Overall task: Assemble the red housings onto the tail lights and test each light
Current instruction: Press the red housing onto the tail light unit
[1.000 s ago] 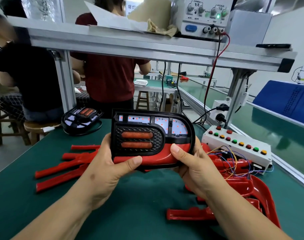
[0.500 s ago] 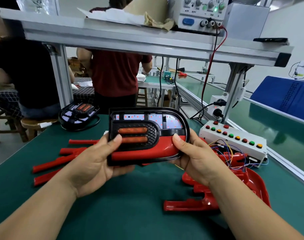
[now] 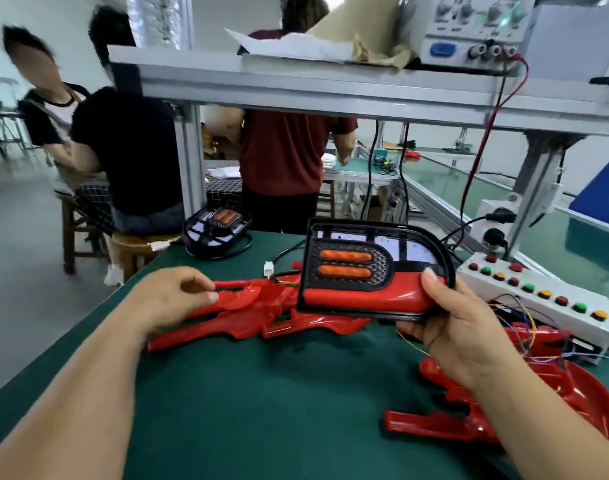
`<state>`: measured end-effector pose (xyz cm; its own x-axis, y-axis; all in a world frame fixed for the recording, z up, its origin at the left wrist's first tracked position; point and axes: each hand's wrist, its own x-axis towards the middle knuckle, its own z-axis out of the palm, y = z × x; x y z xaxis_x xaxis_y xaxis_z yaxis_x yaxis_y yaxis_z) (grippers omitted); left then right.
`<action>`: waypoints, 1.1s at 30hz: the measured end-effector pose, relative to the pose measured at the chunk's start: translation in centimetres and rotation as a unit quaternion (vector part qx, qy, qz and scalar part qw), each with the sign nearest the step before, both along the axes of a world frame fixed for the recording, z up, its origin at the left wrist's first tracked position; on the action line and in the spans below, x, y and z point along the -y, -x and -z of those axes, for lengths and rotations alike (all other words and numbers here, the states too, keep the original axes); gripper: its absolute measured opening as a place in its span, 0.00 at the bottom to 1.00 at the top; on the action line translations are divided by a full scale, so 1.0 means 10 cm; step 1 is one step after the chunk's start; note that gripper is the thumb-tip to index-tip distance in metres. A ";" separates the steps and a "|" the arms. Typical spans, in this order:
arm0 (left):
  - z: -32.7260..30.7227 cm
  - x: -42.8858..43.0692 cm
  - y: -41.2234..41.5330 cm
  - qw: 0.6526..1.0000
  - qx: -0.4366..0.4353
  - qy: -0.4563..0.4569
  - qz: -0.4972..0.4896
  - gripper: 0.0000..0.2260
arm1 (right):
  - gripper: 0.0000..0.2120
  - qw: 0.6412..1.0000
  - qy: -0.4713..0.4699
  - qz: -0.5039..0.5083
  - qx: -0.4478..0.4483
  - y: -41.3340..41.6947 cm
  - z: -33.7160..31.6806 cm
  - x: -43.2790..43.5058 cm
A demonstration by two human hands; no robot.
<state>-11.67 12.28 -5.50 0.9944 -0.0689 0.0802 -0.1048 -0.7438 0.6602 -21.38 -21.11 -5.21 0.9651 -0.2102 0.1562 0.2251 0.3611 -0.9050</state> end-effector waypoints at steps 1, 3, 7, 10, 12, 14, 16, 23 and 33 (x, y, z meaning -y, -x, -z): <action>-0.02 0.08 0.03 0.999 -0.008 -0.030 0.019 0.07 | 0.19 1.000 -0.002 0.002 0.000 0.00 0.01 0.00; 0.00 0.15 0.04 0.997 -0.027 -0.062 0.039 0.12 | 0.18 1.000 -0.003 0.001 0.000 0.00 0.02 -0.01; 0.04 0.18 0.04 0.995 -0.036 -0.085 0.049 0.06 | 0.15 1.000 0.019 -0.005 -0.001 0.01 0.05 -0.01; 0.00 0.14 0.02 0.996 0.010 -0.071 0.059 0.02 | 0.12 1.000 0.026 -0.001 -0.003 0.00 0.06 -0.03; -0.02 0.08 0.01 0.996 0.040 -0.043 0.062 0.04 | 0.12 1.000 0.027 0.000 -0.003 0.00 0.06 -0.03; -0.04 0.03 0.01 0.996 0.059 0.024 0.056 0.05 | 0.12 1.000 0.030 -0.002 -0.004 -0.01 0.07 -0.02; -0.05 0.04 0.04 0.989 0.055 0.126 0.059 0.05 | 0.13 0.999 0.036 -0.007 -0.007 0.00 0.07 -0.02; -0.05 0.25 0.09 0.964 0.043 0.252 0.080 0.10 | 0.15 0.999 0.035 -0.023 -0.015 0.00 0.08 -0.04; -0.06 0.27 0.16 0.977 -0.041 0.103 0.184 0.11 | 0.21 0.997 -0.083 0.006 -0.003 -0.01 -0.08 0.03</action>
